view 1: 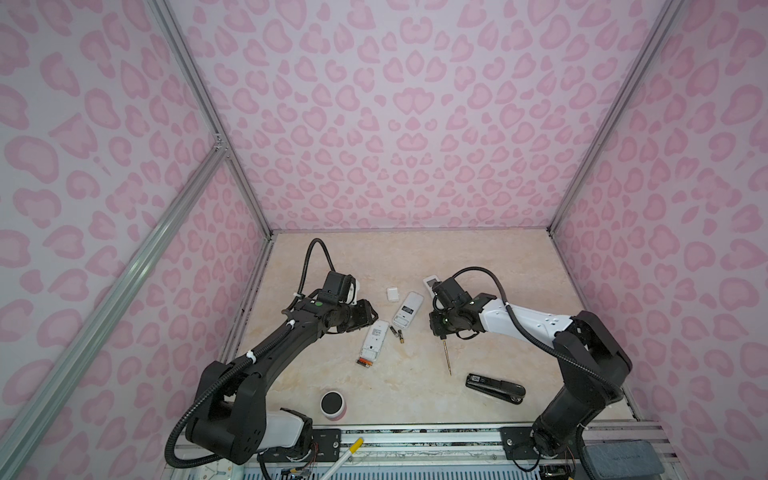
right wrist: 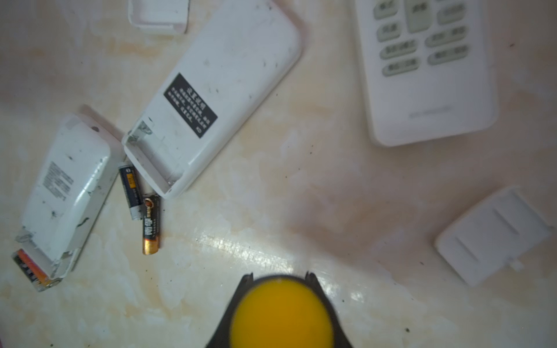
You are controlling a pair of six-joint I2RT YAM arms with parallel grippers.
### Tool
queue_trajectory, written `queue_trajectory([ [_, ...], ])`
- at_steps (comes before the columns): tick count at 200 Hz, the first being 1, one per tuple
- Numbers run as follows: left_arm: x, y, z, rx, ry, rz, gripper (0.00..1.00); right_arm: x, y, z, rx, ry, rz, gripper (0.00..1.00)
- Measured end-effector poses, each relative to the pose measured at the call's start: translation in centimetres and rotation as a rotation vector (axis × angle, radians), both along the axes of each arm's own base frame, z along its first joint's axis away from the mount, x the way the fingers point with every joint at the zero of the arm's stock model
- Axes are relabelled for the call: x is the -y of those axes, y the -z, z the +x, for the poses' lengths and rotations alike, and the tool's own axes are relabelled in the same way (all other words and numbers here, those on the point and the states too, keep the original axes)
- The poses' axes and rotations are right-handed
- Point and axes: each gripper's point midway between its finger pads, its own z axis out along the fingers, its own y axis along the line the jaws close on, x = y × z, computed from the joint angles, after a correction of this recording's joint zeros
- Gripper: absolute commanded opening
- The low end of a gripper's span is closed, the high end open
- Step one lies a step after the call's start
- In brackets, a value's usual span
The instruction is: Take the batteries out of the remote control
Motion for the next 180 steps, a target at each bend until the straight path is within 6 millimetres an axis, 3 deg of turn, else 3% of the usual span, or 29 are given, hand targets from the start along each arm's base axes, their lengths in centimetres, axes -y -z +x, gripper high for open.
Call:
queue_trajectory([
  [55, -0.2, 0.7, -0.5, -0.004, -0.002, 0.014, 0.46, -2.0, 2.4, -0.7, -0.047, -0.029, -0.073, 0.49],
  [84, -0.5, 0.8, -1.0, -0.001, -0.008, 0.022, 0.46, -2.1, 2.0, -0.8, -0.047, -0.024, -0.066, 0.55],
  [103, -0.5, 0.6, -1.0, 0.005, -0.009, 0.02, 0.46, -1.7, 0.6, -0.4, -0.027, -0.013, -0.067, 0.57],
  [123, -0.7, 0.4, -0.8, 0.017, -0.015, 0.026, 0.48, -1.4, -1.9, 1.1, 0.024, -0.001, -0.043, 0.6],
  [142, -0.5, -0.2, -0.4, 0.033, -0.014, 0.023, 0.49, 0.2, -3.5, 3.3, 0.066, 0.032, -0.061, 0.67],
  [180, -0.2, -0.6, 0.5, 0.047, 0.002, 0.029, 0.5, 3.0, -3.2, 7.5, 0.084, 0.062, -0.137, 0.77],
])
